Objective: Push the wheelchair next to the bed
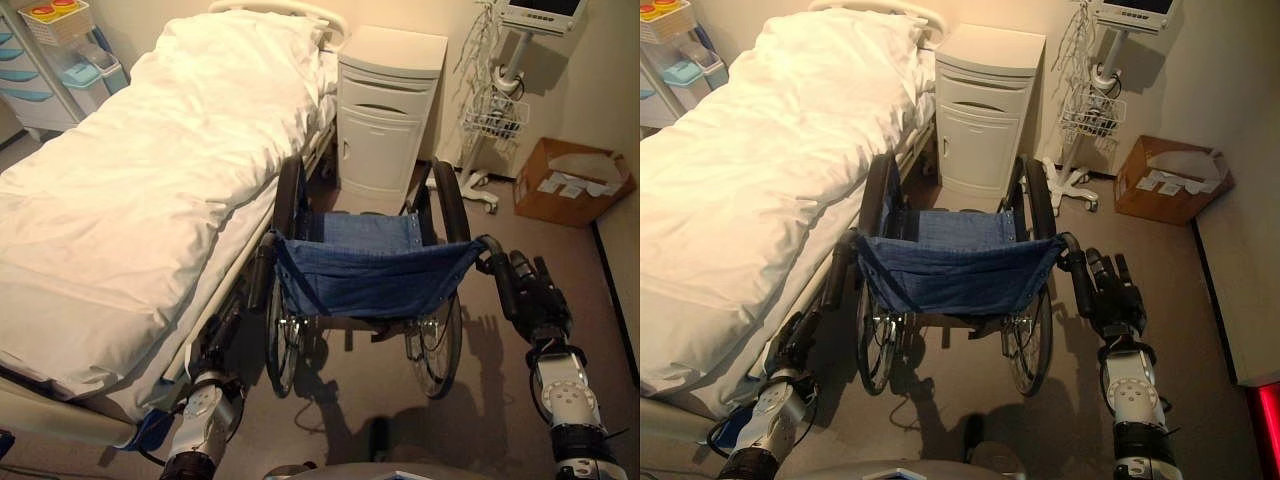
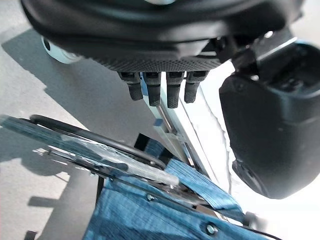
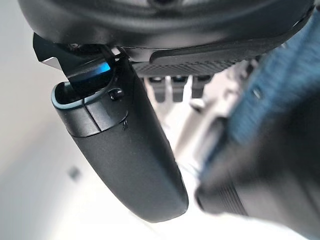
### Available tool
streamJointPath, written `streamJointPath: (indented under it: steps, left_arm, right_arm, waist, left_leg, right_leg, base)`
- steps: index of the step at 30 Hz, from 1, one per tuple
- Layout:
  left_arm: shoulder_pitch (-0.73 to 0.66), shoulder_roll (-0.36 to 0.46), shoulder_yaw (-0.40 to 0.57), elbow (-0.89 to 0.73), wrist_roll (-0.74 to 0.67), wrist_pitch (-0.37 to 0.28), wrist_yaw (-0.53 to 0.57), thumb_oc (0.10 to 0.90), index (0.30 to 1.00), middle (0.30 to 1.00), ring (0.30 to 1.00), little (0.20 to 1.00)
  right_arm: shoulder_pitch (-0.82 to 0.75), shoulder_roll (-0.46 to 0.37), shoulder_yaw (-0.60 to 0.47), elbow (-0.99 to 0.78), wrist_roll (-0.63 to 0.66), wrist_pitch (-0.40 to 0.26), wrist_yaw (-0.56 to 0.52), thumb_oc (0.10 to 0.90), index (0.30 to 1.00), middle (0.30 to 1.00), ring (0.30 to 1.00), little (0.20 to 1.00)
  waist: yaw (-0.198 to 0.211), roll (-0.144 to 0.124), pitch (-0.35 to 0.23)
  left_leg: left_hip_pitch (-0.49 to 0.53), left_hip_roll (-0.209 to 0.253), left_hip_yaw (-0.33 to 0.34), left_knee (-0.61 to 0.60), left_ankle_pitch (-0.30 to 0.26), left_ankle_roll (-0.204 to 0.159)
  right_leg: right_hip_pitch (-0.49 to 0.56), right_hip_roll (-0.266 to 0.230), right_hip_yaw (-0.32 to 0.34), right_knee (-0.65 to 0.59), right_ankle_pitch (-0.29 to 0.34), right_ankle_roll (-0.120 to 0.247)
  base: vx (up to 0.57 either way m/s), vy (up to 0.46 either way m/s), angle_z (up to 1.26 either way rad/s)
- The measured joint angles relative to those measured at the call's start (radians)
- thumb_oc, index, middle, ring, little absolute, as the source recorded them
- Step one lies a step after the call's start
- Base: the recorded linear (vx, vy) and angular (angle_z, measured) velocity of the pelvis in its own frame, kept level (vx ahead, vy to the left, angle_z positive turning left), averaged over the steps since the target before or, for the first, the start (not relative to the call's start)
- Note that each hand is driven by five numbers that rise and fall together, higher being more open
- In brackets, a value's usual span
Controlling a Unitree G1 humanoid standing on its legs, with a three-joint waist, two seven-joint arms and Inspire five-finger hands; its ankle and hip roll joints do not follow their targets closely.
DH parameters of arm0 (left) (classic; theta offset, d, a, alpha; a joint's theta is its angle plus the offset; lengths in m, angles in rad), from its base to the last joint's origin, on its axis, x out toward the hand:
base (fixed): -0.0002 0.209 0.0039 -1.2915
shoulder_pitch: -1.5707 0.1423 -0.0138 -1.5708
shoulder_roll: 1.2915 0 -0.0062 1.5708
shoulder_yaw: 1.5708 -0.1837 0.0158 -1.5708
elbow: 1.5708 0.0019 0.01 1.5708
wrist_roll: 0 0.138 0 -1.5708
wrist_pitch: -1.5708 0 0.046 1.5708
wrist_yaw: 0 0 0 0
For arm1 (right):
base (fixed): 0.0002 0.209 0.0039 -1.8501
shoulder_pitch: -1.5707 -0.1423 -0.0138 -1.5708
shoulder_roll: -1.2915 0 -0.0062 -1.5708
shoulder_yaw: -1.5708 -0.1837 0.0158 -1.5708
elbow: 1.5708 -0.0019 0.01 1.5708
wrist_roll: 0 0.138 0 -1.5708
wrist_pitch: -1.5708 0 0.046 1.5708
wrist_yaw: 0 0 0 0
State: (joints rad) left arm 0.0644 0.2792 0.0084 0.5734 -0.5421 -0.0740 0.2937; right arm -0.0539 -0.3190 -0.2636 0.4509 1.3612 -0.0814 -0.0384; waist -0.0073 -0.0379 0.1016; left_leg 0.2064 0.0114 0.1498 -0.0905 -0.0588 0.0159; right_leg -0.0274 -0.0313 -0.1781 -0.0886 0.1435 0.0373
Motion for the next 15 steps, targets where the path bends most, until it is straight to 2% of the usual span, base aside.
streamJointPath:
  steps: [3, 5, 9, 15]
  left_arm:
    - [0.013, 0.000, -0.003, 0.043, 0.032, -0.002, -0.018, 0.800, 0.900, 0.900, 0.900, 0.900]
    - [0.017, -0.001, -0.003, 0.079, 0.038, -0.005, -0.032, 0.800, 0.900, 0.900, 0.900, 0.900]
    - [0.018, -0.011, -0.003, 0.173, 0.038, -0.023, -0.071, 0.800, 0.900, 0.900, 0.900, 0.900]
    - [0.048, -0.043, -0.001, 0.269, 0.023, -0.053, -0.129, 0.800, 0.900, 0.900, 0.900, 0.900]
  right_arm:
    - [0.013, 0.076, -0.040, 0.029, 0.143, -0.075, -0.005, 0.800, 0.900, 0.900, 0.900, 0.900]
    - [0.024, 0.116, -0.043, 0.077, 0.188, -0.094, -0.006, 0.800, 0.900, 0.900, 0.900, 0.900]
    - [0.050, 0.157, -0.040, 0.303, 0.174, -0.087, -0.036, 0.800, 0.900, 0.900, 0.900, 0.900]
    - [0.123, 0.184, -0.039, 0.447, 0.136, -0.035, -0.031, 0.800, 0.900, 0.900, 0.900, 0.900]
  waist:
    - [-0.004, -0.003, -0.006]
    - [-0.005, -0.004, -0.007]
    - [-0.002, 0.002, -0.023]
    - [-0.003, 0.021, -0.035]
  left_leg:
    - [0.002, -0.001, 0.007, 0.000, 0.000, 0.000]
    - [0.004, -0.002, 0.024, 0.000, 0.000, 0.001]
    - [0.003, -0.003, 0.025, 0.000, -0.002, 0.003]
    - [0.000, -0.004, 0.028, -0.007, -0.003, 0.006]
  right_leg:
    - [0.000, 0.000, 0.004, 0.000, 0.000, 0.000]
    - [0.000, 0.000, 0.005, 0.000, 0.000, 0.001]
    - [0.000, -0.004, 0.005, 0.000, 0.000, 0.002]
    - [-0.003, -0.009, 0.005, -0.001, -0.001, 0.001]
  base:
    - [-0.01, 0.008, -0.03]
    - [0.00, 0.009, -0.05]
    - [0.00, 0.000, 0.00]
    - [0.00, 0.000, 0.00]
